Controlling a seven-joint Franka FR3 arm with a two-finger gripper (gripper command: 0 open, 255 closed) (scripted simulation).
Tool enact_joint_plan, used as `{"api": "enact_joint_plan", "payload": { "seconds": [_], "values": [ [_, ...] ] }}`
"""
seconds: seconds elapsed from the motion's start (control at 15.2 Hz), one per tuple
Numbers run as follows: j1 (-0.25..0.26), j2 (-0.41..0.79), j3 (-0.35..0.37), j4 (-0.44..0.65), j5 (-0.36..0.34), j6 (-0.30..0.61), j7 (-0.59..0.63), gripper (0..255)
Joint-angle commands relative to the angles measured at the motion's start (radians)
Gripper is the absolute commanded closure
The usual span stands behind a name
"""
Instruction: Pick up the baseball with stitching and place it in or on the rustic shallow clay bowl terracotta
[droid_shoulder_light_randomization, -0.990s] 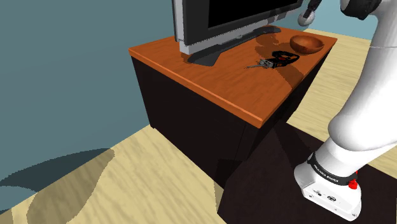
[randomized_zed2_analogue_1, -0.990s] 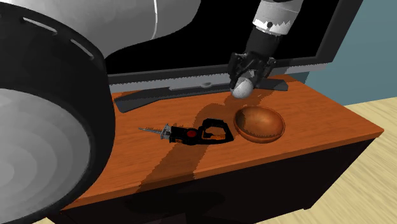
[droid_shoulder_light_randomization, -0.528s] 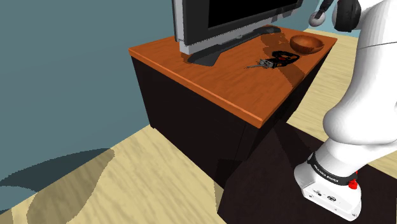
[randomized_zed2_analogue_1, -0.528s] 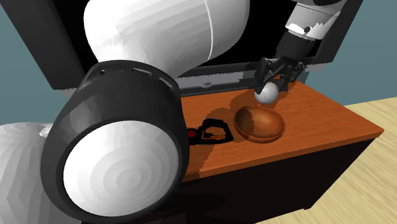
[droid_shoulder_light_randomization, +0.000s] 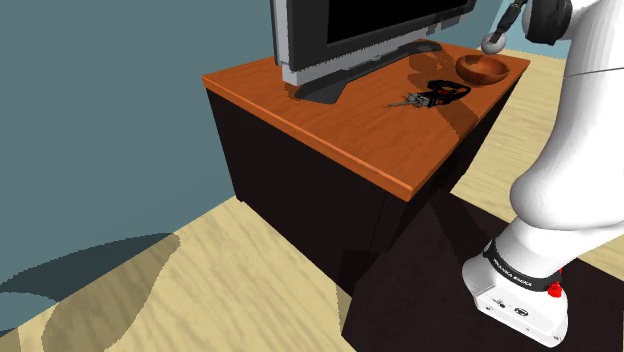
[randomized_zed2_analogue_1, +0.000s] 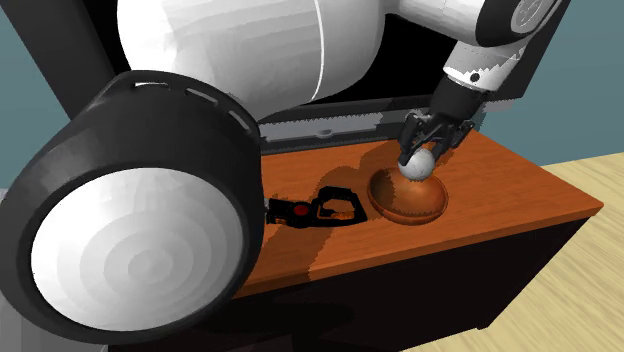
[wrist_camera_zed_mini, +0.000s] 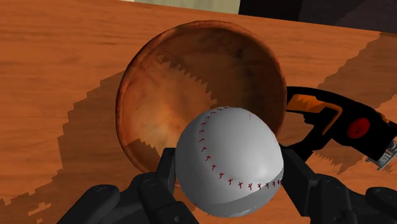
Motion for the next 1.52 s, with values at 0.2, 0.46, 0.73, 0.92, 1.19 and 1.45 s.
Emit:
{"api": "enact_joint_plan", "payload": {
  "seconds": [0.2, 0.46, 0.73, 0.92, 1.19, 1.45],
  "values": [
    [0.045, -0.028, -0.008, -0.124, -0.02, 0.091, -0.021, 255],
    [0.045, -0.028, -0.008, -0.124, -0.02, 0.091, -0.021, 255],
    [0.045, -0.028, -0.008, -0.124, -0.02, 0.091, -0.021, 255],
    [0.045, -0.028, -0.008, -0.124, -0.02, 0.091, -0.021, 0],
    [0.018, -0.011, -0.005, -0.062, -0.009, 0.047, -0.017, 0],
    [-0.085, 0.062, 0.016, 0.159, 0.04, -0.093, 0.006, 0]
  ]
}}
